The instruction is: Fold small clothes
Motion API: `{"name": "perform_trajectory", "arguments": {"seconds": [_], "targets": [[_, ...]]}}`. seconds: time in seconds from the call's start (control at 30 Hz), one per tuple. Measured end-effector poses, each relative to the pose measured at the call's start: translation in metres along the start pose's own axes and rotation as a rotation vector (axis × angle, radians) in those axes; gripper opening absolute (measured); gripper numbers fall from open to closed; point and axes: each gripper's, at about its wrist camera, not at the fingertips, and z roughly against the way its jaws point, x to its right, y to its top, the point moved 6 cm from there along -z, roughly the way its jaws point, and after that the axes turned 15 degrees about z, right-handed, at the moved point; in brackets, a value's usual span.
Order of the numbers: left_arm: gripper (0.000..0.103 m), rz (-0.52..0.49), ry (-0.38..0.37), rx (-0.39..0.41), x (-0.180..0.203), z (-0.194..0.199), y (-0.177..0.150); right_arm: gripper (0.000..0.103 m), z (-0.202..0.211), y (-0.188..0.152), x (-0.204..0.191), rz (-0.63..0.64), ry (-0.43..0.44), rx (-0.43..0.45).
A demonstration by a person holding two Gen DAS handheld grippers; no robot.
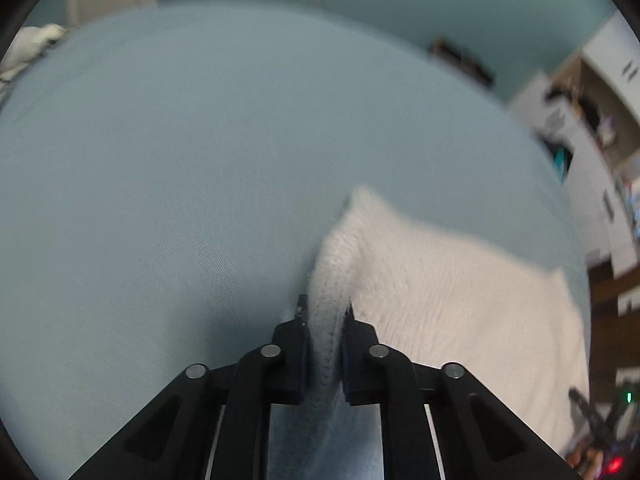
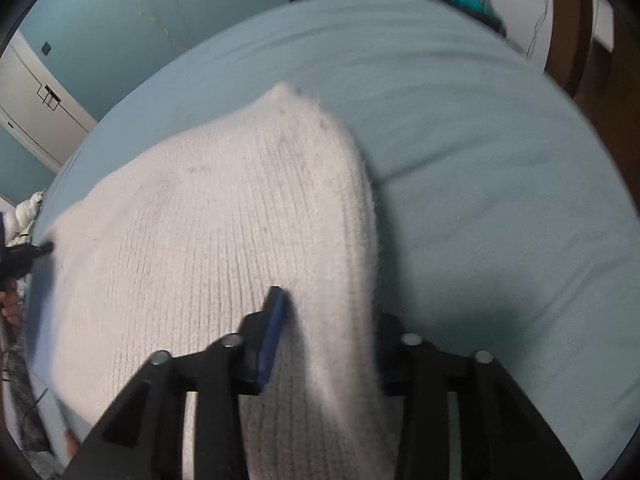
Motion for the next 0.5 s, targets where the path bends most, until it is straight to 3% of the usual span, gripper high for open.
{"name": "perform_trajectory", "arguments": {"seconds": [0.07, 0.13, 0.23, 0.33, 0.4, 0.43, 0.47, 0.5], "targets": [[0.009, 0.077, -0.033, 0.057, -0.015, 0.021, 0.007, 0.01, 0.013, 0.008, -0.003, 0.014, -0.021, 0.066], [0.009, 0.095, -0.017, 0.049, -0.031, 0.021, 0.007, 0.009, 0.014, 0.012, -0.004, 0.023, -0.058, 0.086], [0.01, 0.103, 0.111, -0.002, -0.054, -0.004, -0.005, 0.009, -0.013, 0.003, -0.001, 0.054, -0.129, -0.008], [0.014, 0.182, 0.115, -0.02, -0.06, 0.001, -0.011, 0.018, -0.018, 0.002, -0.005, 0.118, -0.199, 0.007], [0.027, 0.255, 0.04, -0.074, -0.059, 0.021, -0.014, 0.049, -0.008, 0.005, -0.006, 0.136, -0.293, 0.009], [0.052, 0.265, 0.003, -0.083, -0.056, 0.029, -0.012, 0.055, 0.002, 0.006, -0.005, 0.12, -0.342, 0.021], [0.086, 0.26, -0.028, -0.063, -0.051, 0.047, -0.013, 0.06, 0.016, 0.009, -0.006, 0.105, -0.385, 0.059], [0.1, 0.223, -0.024, 0.002, -0.039, 0.072, -0.014, 0.066, 0.029, 0.013, -0.01, 0.1, -0.404, 0.117]]}}
